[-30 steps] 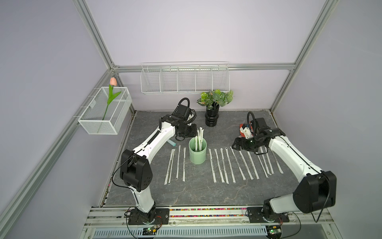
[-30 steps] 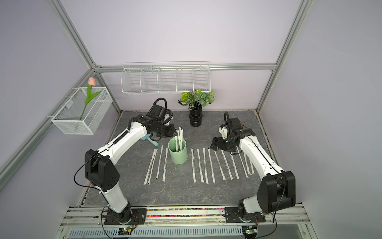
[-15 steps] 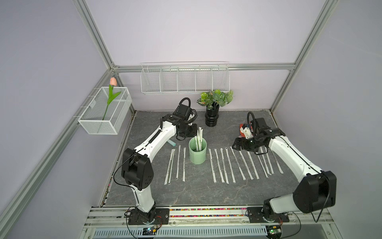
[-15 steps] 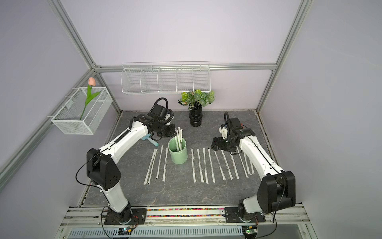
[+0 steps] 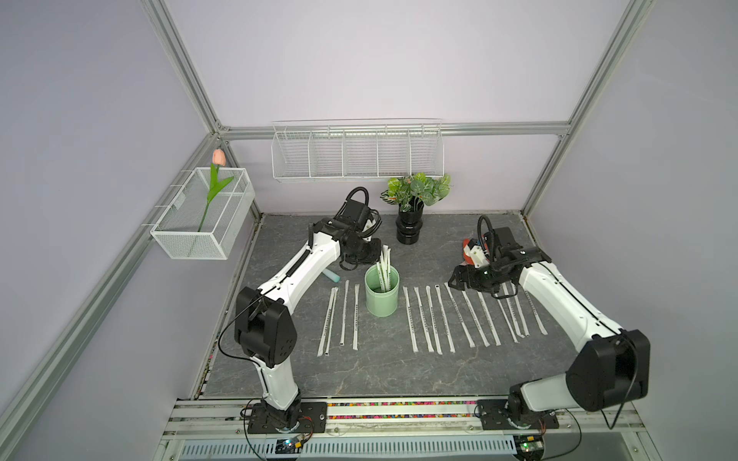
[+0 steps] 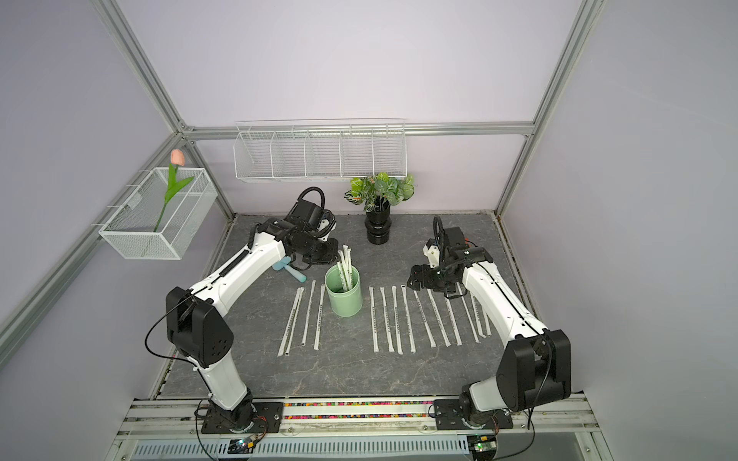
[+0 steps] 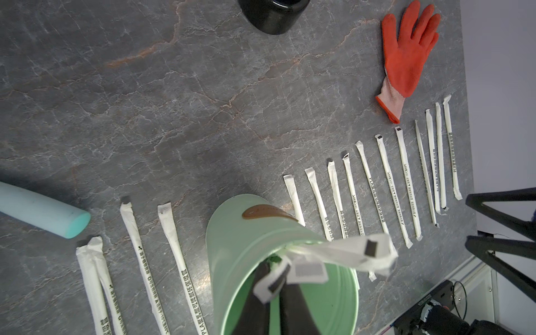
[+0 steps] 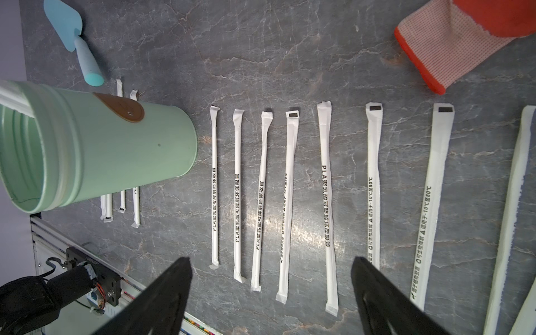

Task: Take the straws out of the storage container
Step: Pick up the straw from the container.

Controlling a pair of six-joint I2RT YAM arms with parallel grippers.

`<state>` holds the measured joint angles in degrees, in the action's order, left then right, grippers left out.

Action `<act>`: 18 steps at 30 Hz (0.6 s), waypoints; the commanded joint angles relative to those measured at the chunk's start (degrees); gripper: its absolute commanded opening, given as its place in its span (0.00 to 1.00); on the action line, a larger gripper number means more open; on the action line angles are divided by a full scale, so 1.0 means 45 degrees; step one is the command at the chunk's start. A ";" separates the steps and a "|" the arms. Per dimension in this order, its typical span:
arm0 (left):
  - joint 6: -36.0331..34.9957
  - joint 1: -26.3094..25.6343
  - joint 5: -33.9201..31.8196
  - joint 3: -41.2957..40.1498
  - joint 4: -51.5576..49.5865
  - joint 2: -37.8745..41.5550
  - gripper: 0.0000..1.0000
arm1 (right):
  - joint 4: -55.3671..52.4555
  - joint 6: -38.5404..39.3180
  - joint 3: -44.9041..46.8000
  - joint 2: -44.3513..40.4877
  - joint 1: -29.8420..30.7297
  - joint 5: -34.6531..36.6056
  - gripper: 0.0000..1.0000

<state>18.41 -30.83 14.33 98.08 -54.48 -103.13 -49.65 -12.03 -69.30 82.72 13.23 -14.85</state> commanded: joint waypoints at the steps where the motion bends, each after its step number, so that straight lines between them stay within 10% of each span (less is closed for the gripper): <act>1: -0.0292 -0.0102 -0.0252 0.0406 -0.0663 0.0512 0.11 | -0.0044 -0.0058 -0.0089 -0.0103 0.0066 -0.0137 0.89; 18: -0.0450 -0.0179 -0.0850 0.1242 -0.1854 0.1071 0.10 | 0.0056 0.0008 -0.0118 -0.0173 0.0062 -0.0308 0.89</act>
<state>17.32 -31.27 11.38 100.73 -60.82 -99.96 -49.63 -12.03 -69.32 82.72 13.23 -15.07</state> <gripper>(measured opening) 0.106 0.891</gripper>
